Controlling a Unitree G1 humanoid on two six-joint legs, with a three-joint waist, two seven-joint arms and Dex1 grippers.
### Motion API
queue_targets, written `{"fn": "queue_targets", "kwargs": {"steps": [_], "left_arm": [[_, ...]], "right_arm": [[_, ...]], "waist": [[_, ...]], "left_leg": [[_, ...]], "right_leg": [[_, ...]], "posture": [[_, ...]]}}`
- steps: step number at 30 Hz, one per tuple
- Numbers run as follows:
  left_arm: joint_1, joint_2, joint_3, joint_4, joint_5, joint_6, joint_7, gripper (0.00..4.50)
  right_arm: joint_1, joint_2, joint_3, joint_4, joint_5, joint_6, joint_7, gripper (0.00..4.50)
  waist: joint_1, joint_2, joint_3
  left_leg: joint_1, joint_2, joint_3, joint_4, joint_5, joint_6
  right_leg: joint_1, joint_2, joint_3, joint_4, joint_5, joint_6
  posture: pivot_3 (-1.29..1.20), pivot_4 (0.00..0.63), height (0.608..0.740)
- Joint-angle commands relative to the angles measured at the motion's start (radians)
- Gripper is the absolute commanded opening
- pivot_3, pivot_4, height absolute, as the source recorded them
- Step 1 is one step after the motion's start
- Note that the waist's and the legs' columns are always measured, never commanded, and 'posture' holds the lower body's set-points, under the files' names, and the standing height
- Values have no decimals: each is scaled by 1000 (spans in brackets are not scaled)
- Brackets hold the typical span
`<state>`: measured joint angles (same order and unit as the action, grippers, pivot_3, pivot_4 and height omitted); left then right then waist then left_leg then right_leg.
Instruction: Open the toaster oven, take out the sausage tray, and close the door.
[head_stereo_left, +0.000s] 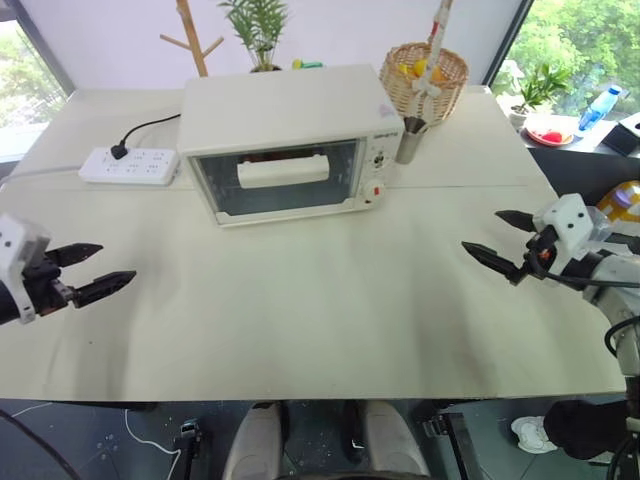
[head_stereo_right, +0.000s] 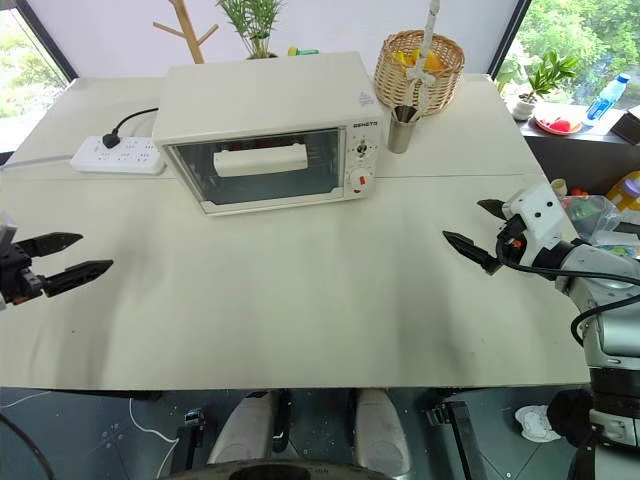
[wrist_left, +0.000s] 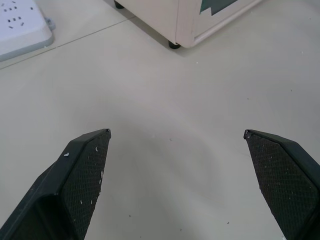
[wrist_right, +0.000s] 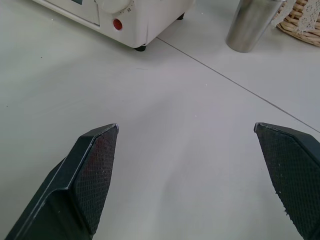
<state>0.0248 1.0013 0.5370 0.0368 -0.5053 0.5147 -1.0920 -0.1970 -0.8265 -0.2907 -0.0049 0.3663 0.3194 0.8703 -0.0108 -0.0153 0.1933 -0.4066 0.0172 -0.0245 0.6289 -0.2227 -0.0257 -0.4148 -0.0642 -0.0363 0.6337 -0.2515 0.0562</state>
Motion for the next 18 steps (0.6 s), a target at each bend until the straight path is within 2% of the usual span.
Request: {"fn": "queue_targets", "kwargs": {"steps": [1,12,18], "left_arm": [[-10,20,-4,4,22,-30,-3,4500],[-83,14,24,42,-16,14,22,4500],[-161,-2,25,-96,-142,115,32,4500]], "right_arm": [[-10,-15,-22,-38,7,-10,0,4454],[-1,-8,-17,-50,13,26,-14,4454],[-54,-42,-11,-109,68,100,41,4454]], "waist": [[0,0,0],[1,0,0],[0,0,0]], "left_leg": [[0,0,0,0,0,0],[0,0,1,0,0,0],[0,0,2,1,0,0]], "right_leg": [[0,0,0,0,0,0],[0,0,1,1,2,3],[0,0,2,1,2,4]], "posture": [[0,150,740],[0,150,740],[0,150,740]]}}
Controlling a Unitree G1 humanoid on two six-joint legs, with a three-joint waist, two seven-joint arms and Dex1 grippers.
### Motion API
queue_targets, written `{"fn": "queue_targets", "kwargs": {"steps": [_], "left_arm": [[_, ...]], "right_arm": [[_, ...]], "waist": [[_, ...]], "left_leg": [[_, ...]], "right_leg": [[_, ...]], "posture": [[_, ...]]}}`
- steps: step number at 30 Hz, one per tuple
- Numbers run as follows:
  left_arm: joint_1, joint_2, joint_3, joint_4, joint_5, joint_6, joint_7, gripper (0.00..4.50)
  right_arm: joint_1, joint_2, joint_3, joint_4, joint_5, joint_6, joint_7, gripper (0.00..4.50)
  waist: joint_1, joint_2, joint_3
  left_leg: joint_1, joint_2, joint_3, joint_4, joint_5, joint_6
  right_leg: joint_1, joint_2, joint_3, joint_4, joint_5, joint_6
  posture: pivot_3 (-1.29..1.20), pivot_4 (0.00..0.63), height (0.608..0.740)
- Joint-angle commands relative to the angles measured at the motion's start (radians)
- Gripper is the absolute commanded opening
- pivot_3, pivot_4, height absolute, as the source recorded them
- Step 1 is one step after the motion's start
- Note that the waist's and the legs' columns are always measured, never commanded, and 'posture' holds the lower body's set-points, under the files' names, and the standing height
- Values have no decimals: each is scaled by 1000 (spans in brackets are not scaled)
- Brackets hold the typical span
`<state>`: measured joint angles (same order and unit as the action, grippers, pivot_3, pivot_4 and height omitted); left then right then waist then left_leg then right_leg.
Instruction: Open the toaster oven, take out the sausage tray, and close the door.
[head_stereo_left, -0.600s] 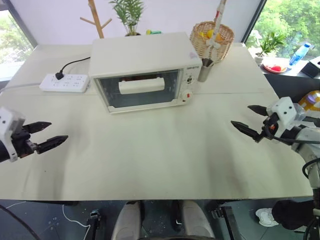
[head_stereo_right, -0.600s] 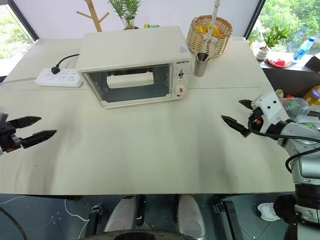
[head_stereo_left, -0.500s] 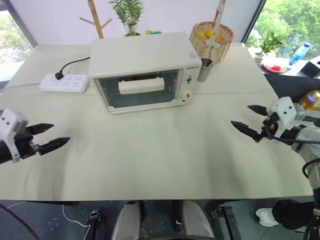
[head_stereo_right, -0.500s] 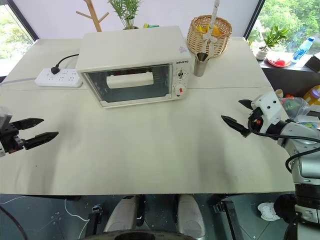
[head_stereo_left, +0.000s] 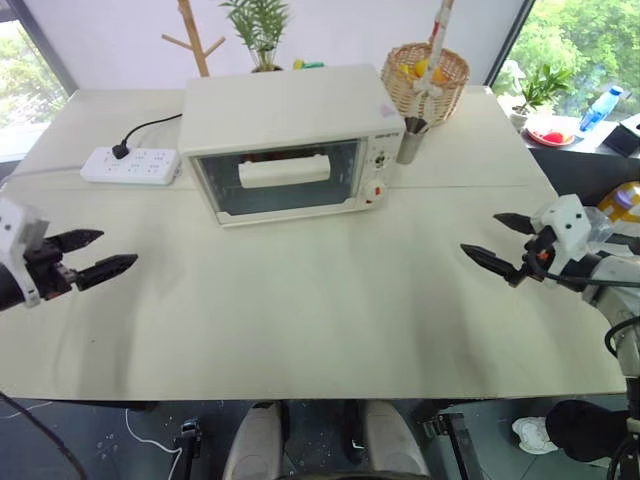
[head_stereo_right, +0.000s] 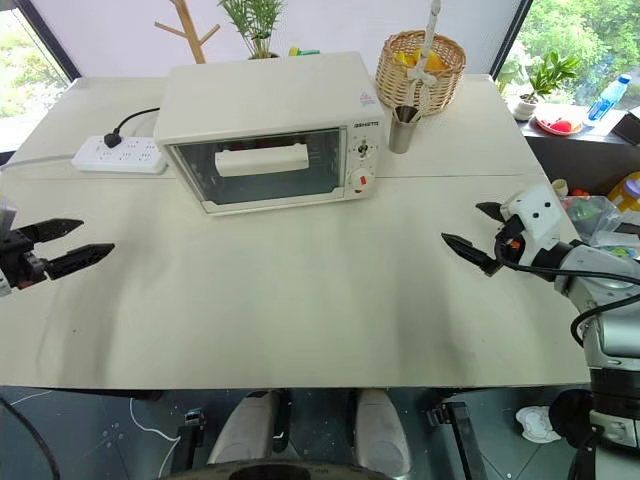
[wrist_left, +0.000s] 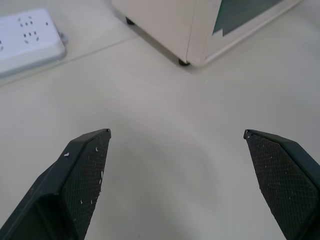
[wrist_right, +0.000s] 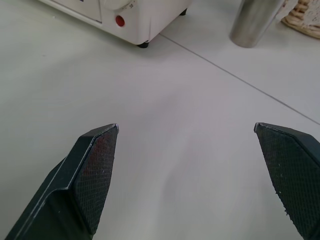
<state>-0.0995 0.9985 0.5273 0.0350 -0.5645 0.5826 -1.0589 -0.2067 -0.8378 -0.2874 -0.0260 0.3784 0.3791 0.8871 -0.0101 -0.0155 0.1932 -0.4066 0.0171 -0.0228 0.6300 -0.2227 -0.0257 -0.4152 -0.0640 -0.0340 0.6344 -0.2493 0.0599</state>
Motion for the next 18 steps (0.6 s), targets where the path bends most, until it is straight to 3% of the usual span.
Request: {"fn": "queue_targets", "kwargs": {"steps": [1,5,9,18], "left_arm": [[-49,0,34,-120,-114,72,-2,4500],[-129,6,0,-192,-209,141,-13,4500],[-221,17,-94,-200,-193,116,-47,4500],[-364,12,-206,-146,-176,93,-104,4500]], "right_arm": [[-57,-33,-12,-116,81,71,32,4454],[-135,-6,41,-272,184,209,21,4454],[-229,66,176,-359,186,253,-15,4454],[-477,286,408,-143,23,185,-93,4454]], "waist": [[0,0,0],[-4,0,0],[-3,0,0],[-3,-1,0]], "left_leg": [[0,0,0,0,0,0],[1,1,0,0,0,0],[2,1,0,0,0,0],[-1,-1,3,2,0,0]], "right_leg": [[0,0,1,0,0,1],[0,1,1,0,1,1],[0,3,1,1,1,1],[-4,2,4,3,2,1]], "posture": [[0,150,740],[0,150,740],[0,150,740],[0,150,740]]}}
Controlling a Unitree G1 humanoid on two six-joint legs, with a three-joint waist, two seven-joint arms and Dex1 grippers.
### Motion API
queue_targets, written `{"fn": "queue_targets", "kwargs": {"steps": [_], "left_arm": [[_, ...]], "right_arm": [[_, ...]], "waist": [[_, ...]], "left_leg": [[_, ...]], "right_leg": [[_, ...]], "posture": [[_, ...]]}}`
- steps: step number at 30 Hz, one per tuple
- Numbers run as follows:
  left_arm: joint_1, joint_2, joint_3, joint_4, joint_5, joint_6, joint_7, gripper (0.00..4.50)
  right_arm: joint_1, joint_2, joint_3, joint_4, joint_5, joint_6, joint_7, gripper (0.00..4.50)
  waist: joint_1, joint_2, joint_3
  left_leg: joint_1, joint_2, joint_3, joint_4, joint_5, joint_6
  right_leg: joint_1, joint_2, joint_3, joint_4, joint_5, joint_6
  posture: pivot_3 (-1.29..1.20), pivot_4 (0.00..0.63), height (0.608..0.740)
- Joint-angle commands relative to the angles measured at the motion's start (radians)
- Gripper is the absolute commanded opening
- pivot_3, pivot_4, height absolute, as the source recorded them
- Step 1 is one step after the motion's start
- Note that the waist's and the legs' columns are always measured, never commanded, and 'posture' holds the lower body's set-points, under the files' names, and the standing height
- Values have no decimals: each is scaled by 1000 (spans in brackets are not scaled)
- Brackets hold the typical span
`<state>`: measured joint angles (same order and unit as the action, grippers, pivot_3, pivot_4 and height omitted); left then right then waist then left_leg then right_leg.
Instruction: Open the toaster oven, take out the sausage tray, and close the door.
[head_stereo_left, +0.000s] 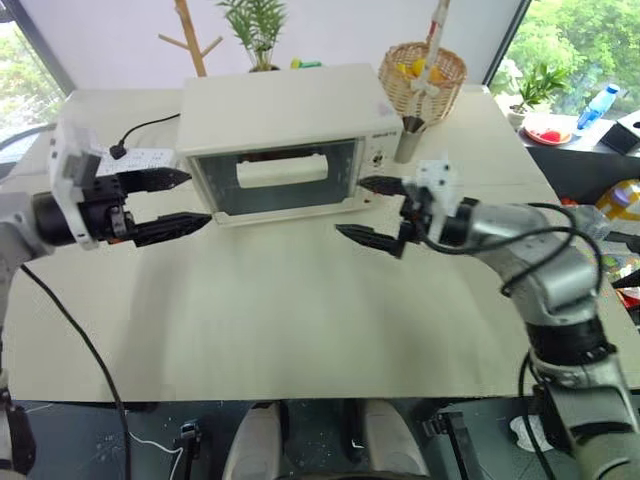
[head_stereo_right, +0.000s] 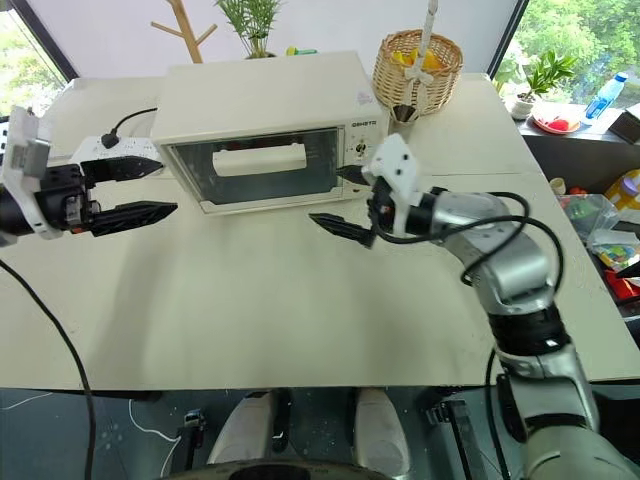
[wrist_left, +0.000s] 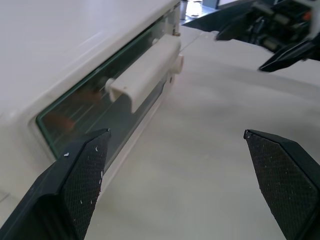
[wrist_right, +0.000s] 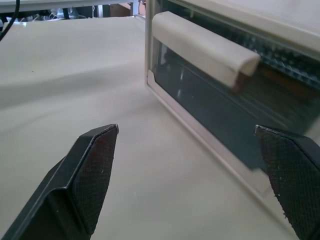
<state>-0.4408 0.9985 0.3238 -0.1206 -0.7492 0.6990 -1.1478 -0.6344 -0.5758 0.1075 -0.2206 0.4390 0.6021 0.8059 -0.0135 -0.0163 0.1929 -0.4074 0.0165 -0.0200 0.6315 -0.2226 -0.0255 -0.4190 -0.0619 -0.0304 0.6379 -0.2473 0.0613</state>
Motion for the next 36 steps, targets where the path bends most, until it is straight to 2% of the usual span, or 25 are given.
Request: {"fn": "queue_targets", "kwargs": {"steps": [1,8,14,23,27,36], "left_arm": [[-26,10,-7,14,12,-26,-18,4500],[-11,6,-6,13,21,-47,-23,4500],[4,4,10,13,20,-50,-7,4500],[22,2,28,33,23,-59,10,4500],[-61,-28,21,93,18,-55,57,4500],[-190,-53,-23,167,21,-38,55,4500]], "right_arm": [[-67,42,21,81,-50,-53,-12,4454],[-179,141,68,237,-117,-134,15,4454],[-203,174,87,251,-129,-159,57,4454],[-141,197,110,99,-84,-135,122,4454],[-93,196,115,52,-89,-124,113,4454],[-21,185,123,-22,-100,-88,87,4454]], "waist": [[1,0,0],[-3,-1,0],[-2,-1,0],[-8,-1,0],[-4,-1,0],[-7,-1,0]], "left_leg": [[0,0,0,0,0,0],[-1,0,1,0,0,0],[-1,0,1,0,0,0],[-1,0,1,-1,0,0],[-1,1,0,0,0,0],[0,1,1,0,0,0]], "right_leg": [[-1,0,0,1,0,0],[-6,0,1,9,0,0],[-6,0,1,10,0,0],[-8,1,1,11,0,0],[-8,2,1,11,0,0],[-8,2,2,12,0,0]], "posture": [[0,150,740],[0,150,740],[0,150,740],[0,150,740],[0,150,740],[0,150,740]]}}
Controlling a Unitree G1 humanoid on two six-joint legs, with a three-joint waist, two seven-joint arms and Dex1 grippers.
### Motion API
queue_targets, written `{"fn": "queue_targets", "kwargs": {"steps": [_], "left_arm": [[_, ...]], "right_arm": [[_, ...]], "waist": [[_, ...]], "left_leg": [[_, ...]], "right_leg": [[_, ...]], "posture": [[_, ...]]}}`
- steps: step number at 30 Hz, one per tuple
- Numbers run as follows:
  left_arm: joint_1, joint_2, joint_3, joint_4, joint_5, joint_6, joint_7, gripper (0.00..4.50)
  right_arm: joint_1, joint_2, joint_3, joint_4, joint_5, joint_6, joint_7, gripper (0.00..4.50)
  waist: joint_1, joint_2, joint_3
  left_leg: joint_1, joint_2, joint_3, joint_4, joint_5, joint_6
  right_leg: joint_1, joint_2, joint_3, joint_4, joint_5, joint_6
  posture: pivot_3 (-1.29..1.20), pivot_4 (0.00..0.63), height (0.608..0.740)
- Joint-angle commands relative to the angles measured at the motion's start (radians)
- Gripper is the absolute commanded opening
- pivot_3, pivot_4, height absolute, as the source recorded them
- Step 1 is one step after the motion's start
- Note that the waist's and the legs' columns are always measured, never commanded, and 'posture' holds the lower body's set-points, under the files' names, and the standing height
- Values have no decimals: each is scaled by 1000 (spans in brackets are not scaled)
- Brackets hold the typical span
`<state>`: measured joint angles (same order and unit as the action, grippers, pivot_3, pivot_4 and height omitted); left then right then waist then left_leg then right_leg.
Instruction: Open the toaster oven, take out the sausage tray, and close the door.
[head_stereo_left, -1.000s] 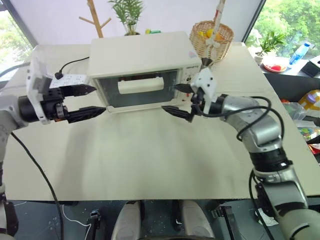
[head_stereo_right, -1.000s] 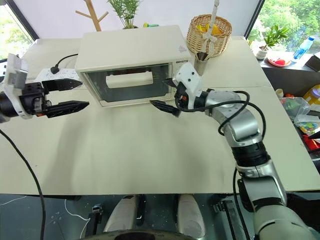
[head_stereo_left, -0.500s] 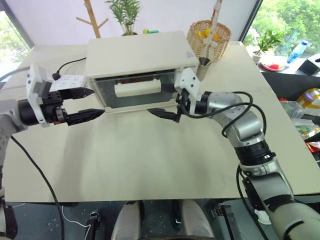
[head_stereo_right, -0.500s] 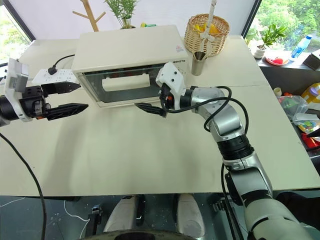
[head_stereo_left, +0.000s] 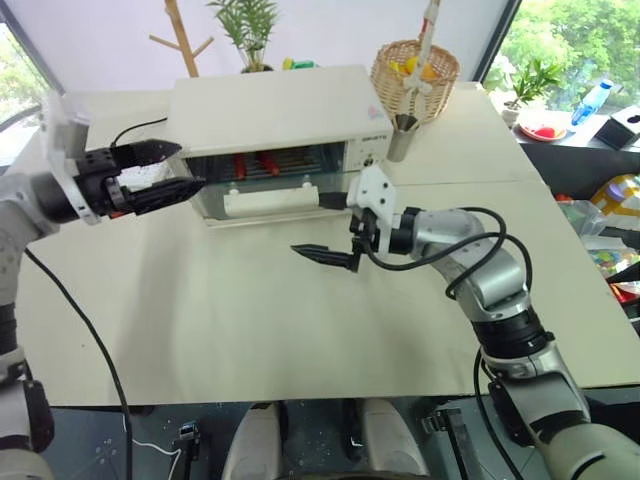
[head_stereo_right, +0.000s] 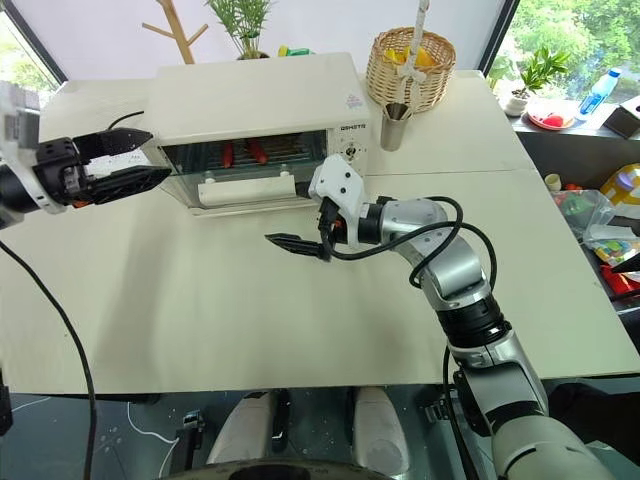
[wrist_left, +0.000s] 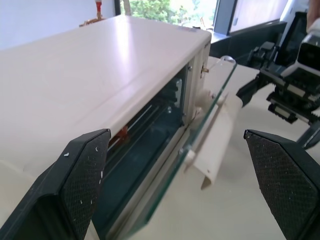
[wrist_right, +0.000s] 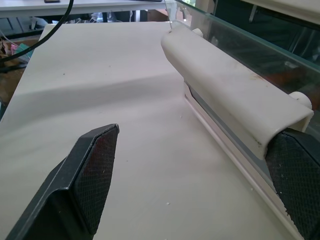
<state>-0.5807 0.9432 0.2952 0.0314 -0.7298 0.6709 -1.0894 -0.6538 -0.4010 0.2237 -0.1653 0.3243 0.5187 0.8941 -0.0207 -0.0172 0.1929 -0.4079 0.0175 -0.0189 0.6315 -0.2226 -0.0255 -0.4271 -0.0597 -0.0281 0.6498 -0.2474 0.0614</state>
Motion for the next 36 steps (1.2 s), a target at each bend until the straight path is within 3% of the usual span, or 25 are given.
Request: {"fn": "queue_targets", "kwargs": {"steps": [1,4,11,18,26,36], "left_arm": [[-69,-4,-5,30,10,-15,-3,4500],[-109,-21,-42,66,49,-45,-4,3600],[-131,-19,-131,109,166,-159,-71,47],[-122,-8,-220,152,304,-308,-153,47],[-121,-14,-233,157,329,-327,-207,47],[-120,-39,-232,132,320,-295,-204,47]], "right_arm": [[5,10,6,-82,15,-4,-5,4454],[25,7,6,-94,12,1,-16,4500],[72,0,-6,-135,20,24,-40,4500],[80,-3,-8,-145,19,25,-48,4500],[92,-25,-24,-151,3,27,-73,4500],[260,-237,-163,-333,60,120,-66,4500]], "waist": [[1,0,0],[2,0,0],[3,0,0],[3,0,0],[5,0,0],[10,-1,0]], "left_leg": [[0,0,0,0,0,0],[0,0,0,0,0,0],[0,0,0,0,0,0],[0,0,0,0,0,0],[0,0,0,0,0,0],[-1,-1,0,1,0,0]], "right_leg": [[0,0,0,0,0,0],[0,0,0,0,0,0],[0,0,0,0,0,0],[0,0,0,0,0,0],[0,0,0,0,0,0],[1,-1,0,0,0,0]], "posture": [[0,150,740],[0,150,740],[0,150,740],[0,150,740],[0,150,740],[0,150,740]]}}
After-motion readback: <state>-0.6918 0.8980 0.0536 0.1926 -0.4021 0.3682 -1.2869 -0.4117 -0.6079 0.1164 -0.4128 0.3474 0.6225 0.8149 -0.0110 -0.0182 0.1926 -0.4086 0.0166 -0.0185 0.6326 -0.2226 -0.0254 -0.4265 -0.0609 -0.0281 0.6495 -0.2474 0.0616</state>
